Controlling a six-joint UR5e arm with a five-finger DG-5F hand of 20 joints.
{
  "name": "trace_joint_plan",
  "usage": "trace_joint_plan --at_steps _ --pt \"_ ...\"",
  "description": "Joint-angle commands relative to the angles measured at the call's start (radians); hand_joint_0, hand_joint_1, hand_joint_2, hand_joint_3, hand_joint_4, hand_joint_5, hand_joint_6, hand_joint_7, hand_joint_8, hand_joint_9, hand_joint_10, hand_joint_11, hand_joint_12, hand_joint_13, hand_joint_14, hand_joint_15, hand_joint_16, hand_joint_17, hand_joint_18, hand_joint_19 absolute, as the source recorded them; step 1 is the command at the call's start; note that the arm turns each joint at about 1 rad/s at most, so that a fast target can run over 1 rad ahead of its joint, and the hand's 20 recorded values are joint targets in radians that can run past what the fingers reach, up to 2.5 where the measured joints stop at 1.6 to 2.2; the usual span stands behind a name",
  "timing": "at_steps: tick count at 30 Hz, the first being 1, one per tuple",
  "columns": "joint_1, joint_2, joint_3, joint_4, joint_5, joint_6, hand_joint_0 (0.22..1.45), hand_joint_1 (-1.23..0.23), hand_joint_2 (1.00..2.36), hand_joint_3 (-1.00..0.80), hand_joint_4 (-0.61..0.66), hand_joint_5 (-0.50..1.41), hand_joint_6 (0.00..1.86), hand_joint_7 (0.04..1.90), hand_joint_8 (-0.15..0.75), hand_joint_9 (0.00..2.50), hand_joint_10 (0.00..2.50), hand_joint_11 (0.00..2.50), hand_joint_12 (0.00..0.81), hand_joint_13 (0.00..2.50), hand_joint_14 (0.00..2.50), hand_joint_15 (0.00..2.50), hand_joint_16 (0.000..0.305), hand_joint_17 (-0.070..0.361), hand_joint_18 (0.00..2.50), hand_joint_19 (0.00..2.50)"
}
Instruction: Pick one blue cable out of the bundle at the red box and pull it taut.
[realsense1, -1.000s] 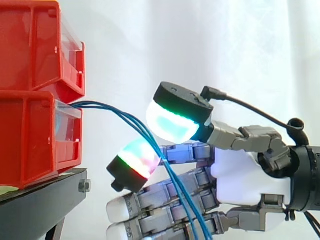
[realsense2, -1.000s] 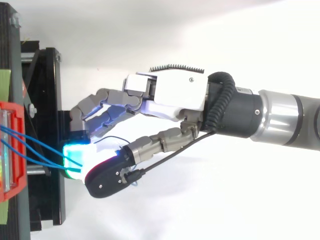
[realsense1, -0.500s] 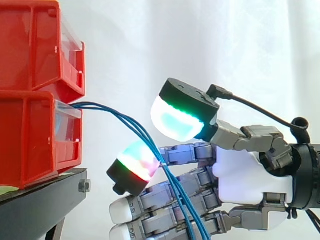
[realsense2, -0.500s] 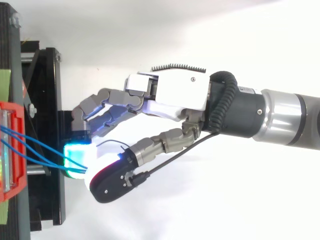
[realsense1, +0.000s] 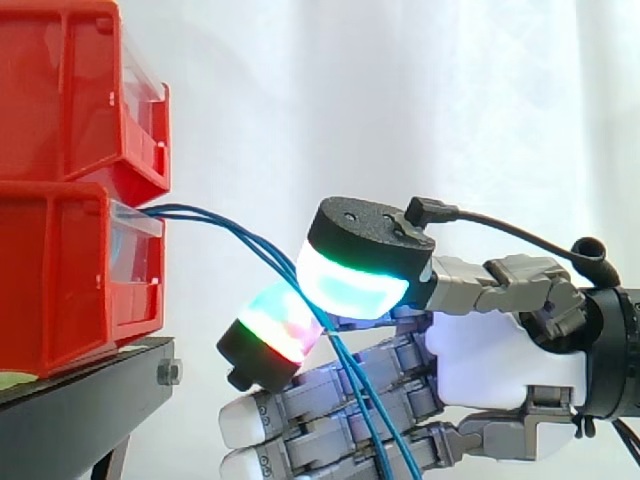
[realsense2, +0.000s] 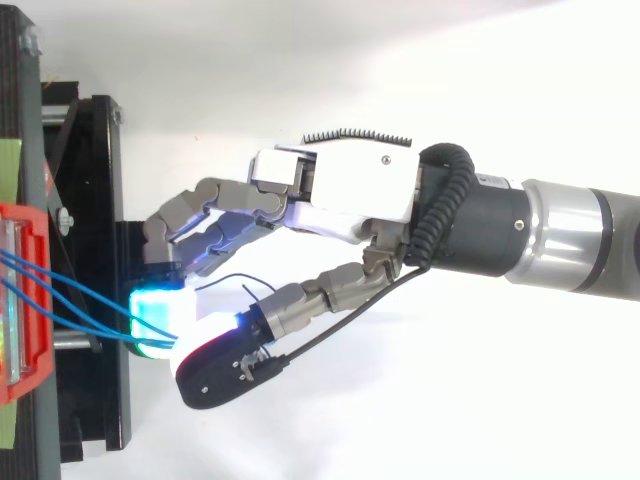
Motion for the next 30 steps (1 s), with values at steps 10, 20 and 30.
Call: trace_joint_plan --at_steps 10,20,30 --pt "0.001 0.0 -0.001 0.0 -0.001 0.0 0.77 -0.93 1.01 -0.39 0.04 -0.21 0.9 1.0 0.299 0.65 0.01 0.4 0.395 0.6 0.01 0.2 0.051 0.115 0.63 0.21" --pt "-0.001 0.0 0.001 -0.003 0.001 0.0 0.71 -1.0 1.0 -0.5 0.02 -0.23 0.88 0.96 0.261 0.52 0.01 0.36 0.388 0.48 0.0 0.14 0.051 0.116 0.53 0.12" --pt "-0.001 0.0 -0.001 -0.003 0.001 0.001 0.5 -0.94 1.0 -0.5 0.07 -0.22 0.87 0.91 0.316 0.61 0.01 0.4 0.414 0.5 0.01 0.18 0.057 0.129 0.52 0.21"
